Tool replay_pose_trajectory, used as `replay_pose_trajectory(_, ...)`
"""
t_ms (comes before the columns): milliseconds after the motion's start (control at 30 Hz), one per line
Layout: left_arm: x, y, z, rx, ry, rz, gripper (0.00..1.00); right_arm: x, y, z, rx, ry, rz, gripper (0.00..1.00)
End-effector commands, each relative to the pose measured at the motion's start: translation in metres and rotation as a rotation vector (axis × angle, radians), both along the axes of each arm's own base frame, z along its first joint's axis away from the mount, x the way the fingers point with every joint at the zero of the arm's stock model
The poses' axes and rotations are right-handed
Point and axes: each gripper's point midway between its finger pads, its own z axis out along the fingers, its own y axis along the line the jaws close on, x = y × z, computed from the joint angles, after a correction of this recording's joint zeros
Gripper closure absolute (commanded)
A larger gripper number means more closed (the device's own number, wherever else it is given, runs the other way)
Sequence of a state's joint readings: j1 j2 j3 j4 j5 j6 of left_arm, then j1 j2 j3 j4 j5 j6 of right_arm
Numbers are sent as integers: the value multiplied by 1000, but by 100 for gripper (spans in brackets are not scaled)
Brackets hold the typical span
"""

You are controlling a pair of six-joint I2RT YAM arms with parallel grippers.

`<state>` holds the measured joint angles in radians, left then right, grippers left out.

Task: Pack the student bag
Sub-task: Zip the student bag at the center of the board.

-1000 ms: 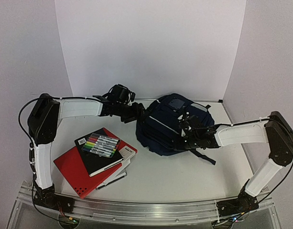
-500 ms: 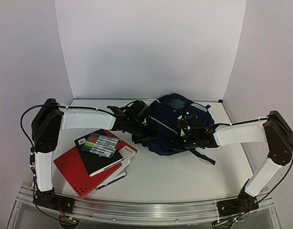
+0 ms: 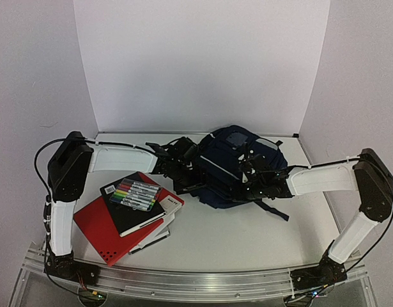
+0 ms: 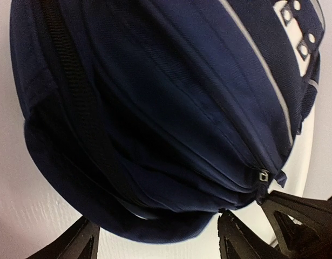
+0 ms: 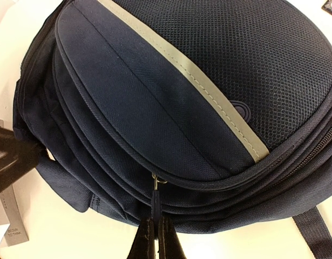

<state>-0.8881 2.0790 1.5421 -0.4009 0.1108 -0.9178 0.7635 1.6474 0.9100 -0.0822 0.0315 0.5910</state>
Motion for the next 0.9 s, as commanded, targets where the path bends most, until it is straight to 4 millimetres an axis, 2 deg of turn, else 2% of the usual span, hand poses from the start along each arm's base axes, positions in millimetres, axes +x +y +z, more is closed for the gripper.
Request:
replay_pose_trajectory(0, 25, -7, 1, -16, -34, 23, 28, 10, 10, 27, 60, -67, 3, 100)
replay_pose_trajectory(100, 36, -4, -4, -9, -43, 37, 36, 10, 10, 30, 61, -73, 1, 100)
replay_pose_trajectory(200, 51, 4, -1, -22, -62, 68, 56, 10, 8, 33, 63, -82, -10, 100)
replay_pose_trajectory(333, 74, 22, 15, -63, -93, 111, 86, 11, 2, 35, 56, -93, -38, 100)
replay_pose_trajectory(433, 91, 38, 34, -84, -134, 126, 99, 11, -6, 31, 19, -87, -66, 100)
replay_pose_trajectory(633, 118, 78, 63, -88, -202, 171, 100, 7, -15, 20, -7, -57, -94, 100)
replay_pose_trajectory(867, 137, 116, 74, -102, -223, 187, 100, 17, -37, 5, -24, -18, -147, 100)
